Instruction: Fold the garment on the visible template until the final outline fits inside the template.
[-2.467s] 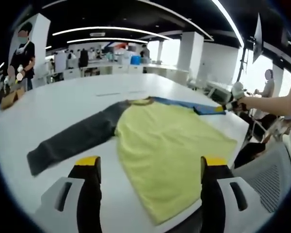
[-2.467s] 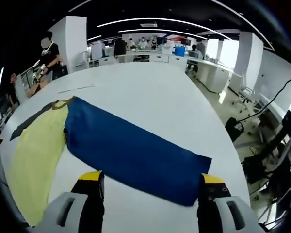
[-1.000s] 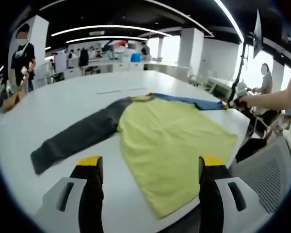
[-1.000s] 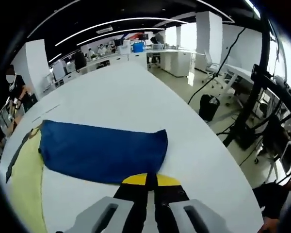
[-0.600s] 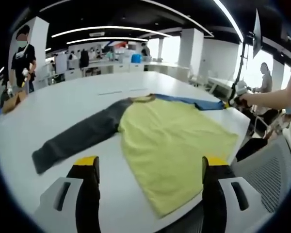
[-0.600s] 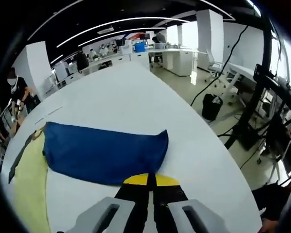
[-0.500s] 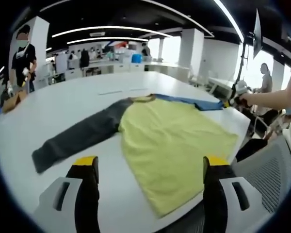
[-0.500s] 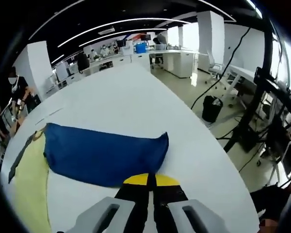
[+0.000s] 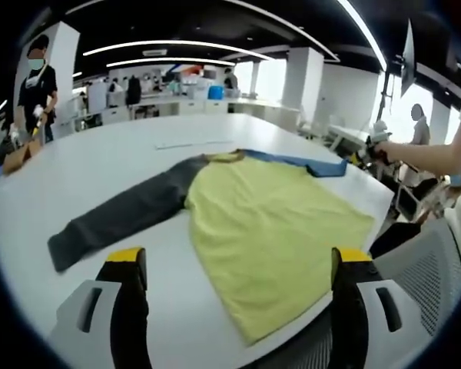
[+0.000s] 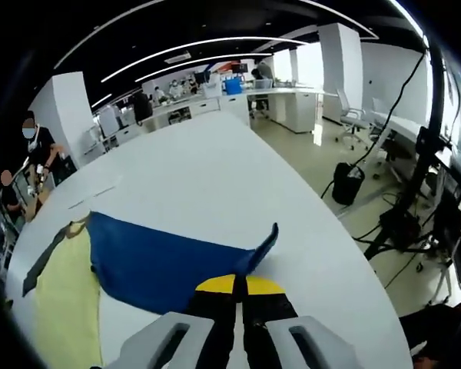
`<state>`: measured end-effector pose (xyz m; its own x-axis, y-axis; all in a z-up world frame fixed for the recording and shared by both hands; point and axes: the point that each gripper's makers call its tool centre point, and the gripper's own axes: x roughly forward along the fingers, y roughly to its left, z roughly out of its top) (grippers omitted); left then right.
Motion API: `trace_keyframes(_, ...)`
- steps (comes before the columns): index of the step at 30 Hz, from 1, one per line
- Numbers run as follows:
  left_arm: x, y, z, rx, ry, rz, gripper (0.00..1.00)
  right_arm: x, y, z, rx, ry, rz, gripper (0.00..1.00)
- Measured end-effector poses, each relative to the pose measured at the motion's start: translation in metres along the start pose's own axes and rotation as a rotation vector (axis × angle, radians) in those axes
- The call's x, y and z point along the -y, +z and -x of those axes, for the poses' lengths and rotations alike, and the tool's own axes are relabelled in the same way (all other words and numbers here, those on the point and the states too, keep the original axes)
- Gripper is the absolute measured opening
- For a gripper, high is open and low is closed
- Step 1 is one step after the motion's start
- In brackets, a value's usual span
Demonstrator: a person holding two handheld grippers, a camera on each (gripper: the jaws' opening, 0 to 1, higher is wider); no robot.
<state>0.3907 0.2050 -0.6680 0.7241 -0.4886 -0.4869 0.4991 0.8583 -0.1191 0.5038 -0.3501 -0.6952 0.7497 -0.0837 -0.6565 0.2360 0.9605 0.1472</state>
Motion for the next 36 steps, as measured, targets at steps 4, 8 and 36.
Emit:
trace_keyframes(4, -0.001, 0.001, 0.000, 0.001, 0.001, -0.002, 0.99, -0.002, 0.010, -0.007, 0.005, 0.019, 0.029, 0.00)
trace_keyframes(8, -0.001, 0.004, 0.001, 0.011, -0.001, -0.017, 0.99, -0.009, 0.021, -0.009, 0.012, 0.046, 0.033, 0.00)
trace_keyframes(36, 0.002, -0.001, -0.001, -0.001, -0.018, -0.018, 0.99, -0.147, 0.046, -0.042, -0.002, 0.273, 0.157, 0.00)
